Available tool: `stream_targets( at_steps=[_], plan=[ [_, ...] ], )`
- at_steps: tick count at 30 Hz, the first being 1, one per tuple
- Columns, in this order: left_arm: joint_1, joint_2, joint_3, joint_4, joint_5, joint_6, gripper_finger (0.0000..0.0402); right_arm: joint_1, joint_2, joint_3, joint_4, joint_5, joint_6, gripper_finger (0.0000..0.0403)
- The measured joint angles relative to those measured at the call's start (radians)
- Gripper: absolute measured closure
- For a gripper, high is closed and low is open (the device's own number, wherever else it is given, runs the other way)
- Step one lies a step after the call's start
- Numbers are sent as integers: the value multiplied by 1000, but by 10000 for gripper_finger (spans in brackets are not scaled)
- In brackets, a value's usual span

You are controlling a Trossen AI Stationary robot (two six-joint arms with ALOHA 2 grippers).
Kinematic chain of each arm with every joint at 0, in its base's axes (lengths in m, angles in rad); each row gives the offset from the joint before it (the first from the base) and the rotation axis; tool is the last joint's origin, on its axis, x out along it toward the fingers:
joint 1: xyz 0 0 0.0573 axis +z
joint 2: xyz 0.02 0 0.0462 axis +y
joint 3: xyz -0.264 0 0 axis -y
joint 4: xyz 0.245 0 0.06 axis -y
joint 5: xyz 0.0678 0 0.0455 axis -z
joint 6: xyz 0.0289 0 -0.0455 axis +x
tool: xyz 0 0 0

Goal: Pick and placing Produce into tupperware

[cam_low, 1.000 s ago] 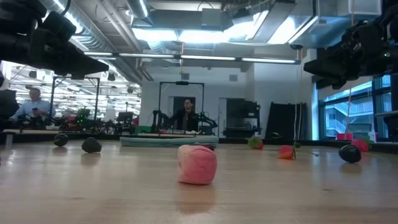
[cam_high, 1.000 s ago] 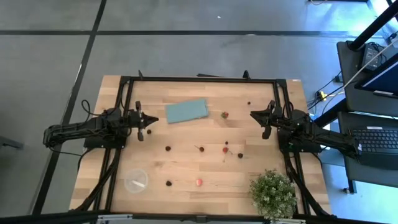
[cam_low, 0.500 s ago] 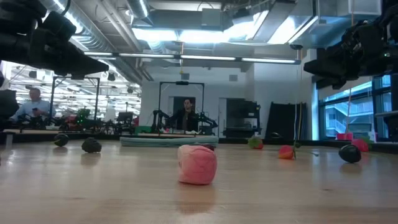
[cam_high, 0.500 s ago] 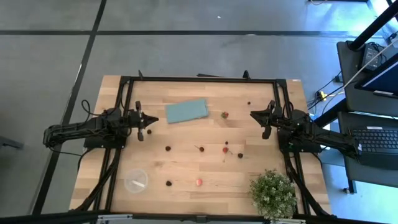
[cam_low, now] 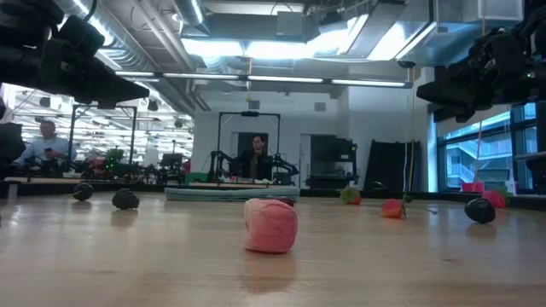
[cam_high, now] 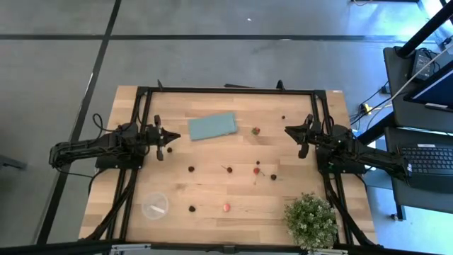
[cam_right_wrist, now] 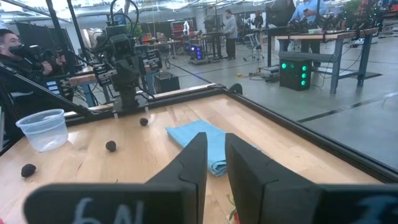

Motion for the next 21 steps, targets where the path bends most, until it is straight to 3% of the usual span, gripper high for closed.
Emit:
stream_targets(
  at_steps=[15, 21],
  plan=[
    [0, 0, 0, 96, -53, -23, 401, 0, 0, 0, 1, 3, -1, 342],
    [0, 0, 0, 106, -61, -28, 393, 0, 0, 0, 16, 85, 1, 342]
  ],
)
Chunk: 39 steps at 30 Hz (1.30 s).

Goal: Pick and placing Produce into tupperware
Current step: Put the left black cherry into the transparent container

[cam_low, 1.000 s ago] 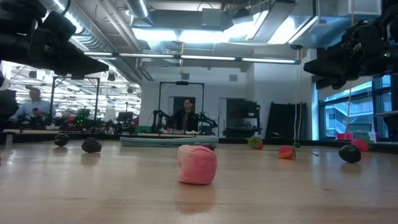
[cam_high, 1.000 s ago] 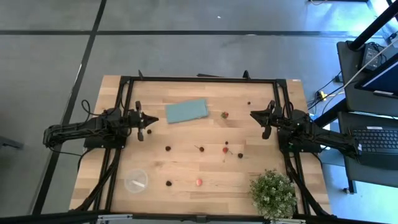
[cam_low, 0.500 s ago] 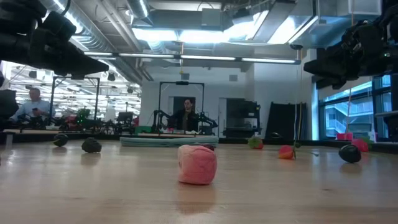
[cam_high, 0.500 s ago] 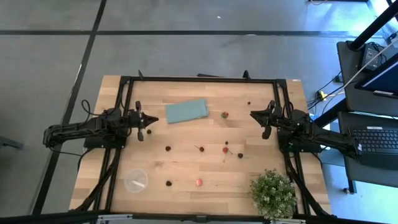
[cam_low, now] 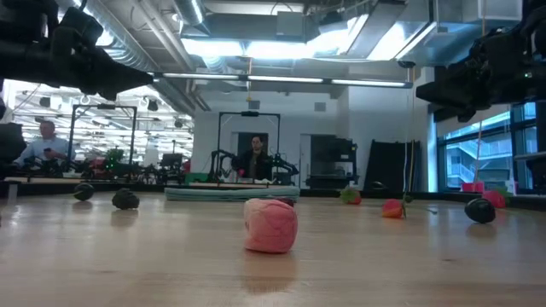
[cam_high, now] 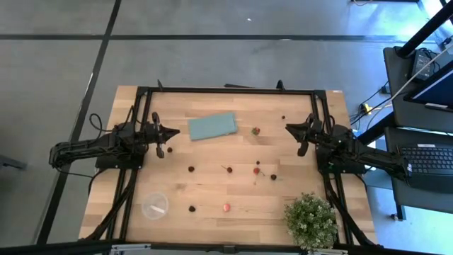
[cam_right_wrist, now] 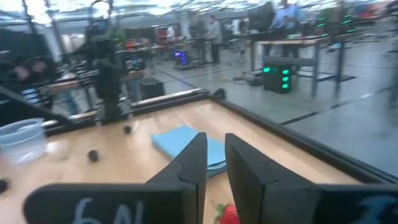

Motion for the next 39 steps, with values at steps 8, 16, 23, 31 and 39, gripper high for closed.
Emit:
stream_targets(
  at_steps=[8, 16, 23, 31, 39],
  plan=[
    [0, 0, 0, 49, -81, -22, 297, 0, 0, 0, 11, 76, -2, 342],
    [-1, 0, 0, 57, -94, -25, 199, 0, 0, 0, 10, 76, -2, 342],
    [-1, 0, 0, 62, -93, -98, 191, 0, 0, 0, 10, 76, -4, 342],
    [-1, 9, 47, 67, -100, -105, 195, 0, 0, 0, 19, 153, -28, 342],
    [-1, 205, 326, -478, -101, -229, 195, 0, 0, 0, 23, 171, -28, 342]
  ],
)
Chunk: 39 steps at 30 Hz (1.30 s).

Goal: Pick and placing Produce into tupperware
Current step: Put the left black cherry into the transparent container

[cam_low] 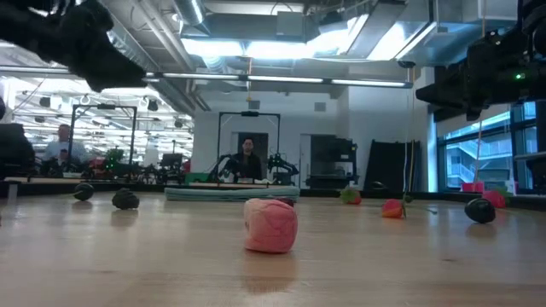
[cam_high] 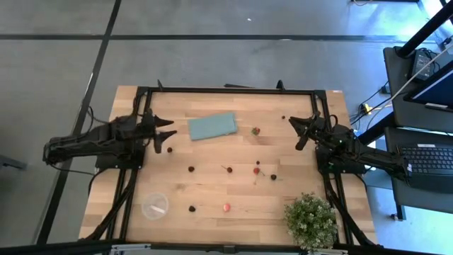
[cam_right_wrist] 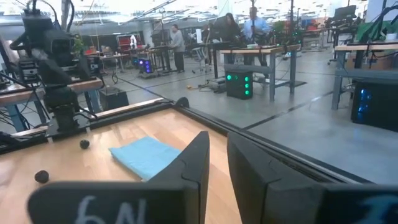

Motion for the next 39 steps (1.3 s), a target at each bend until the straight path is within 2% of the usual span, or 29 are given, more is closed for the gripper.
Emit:
stream_targets(
  at_steps=[2, 8, 15, 18, 29, 39],
  plan=[
    [0, 71, 69, -100, 14, -41, 195, 0, 0, 0, 0, 0, 0, 342],
    [0, 263, 140, -120, 157, -74, 195, 0, 0, 0, 0, 0, 0, 342],
    [5, 442, 142, -246, 156, -614, 195, 0, 0, 0, 0, 0, 4, 342],
    [5, 514, 142, -288, 157, -763, 195, 0, 0, 0, -1, 0, 4, 342],
    [5, 701, 142, -364, 178, -878, 195, 0, 0, 0, -1, 0, 3, 342],
    [4, 814, 142, -362, 164, -889, 195, 0, 0, 0, -1, 0, -3, 342]
  ],
)
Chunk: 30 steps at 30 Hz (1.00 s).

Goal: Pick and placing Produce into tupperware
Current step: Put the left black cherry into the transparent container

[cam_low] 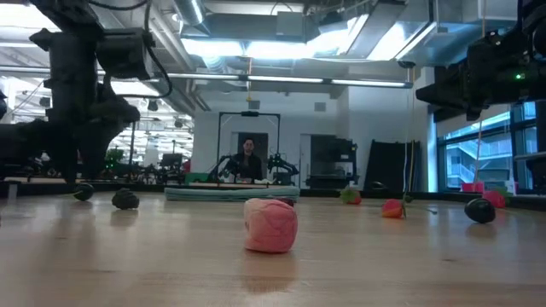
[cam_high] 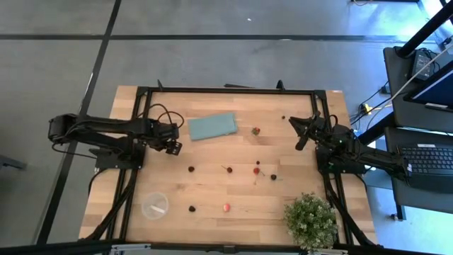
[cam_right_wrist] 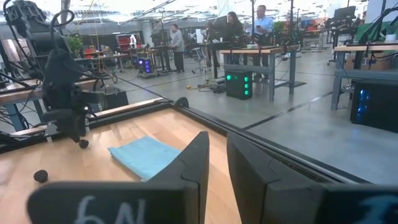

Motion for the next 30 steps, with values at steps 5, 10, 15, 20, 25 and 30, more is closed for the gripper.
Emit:
stream_targets(
  at_steps=[5, 10, 15, 20, 25, 30],
  plan=[
    [0, 43, 0, 8, -5, 0, 195, 0, 0, 0, 0, 0, -20, 342],
    [0, 79, 0, 29, -5, 0, 195, 0, 0, 0, 0, 0, -23, 342],
    [0, 112, 0, 82, -5, -6, 195, 0, 0, 0, 0, 0, -23, 342],
    [0, 155, 0, 75, -1, -7, 195, 0, 0, 0, 0, 0, -23, 342],
    [0, 198, 5, 75, 1, -9, 196, 0, 0, 0, 0, 0, -23, 342],
    [0, 202, 4, 77, 2, -11, 208, 0, 0, 0, 0, 0, -23, 342]
  ],
)
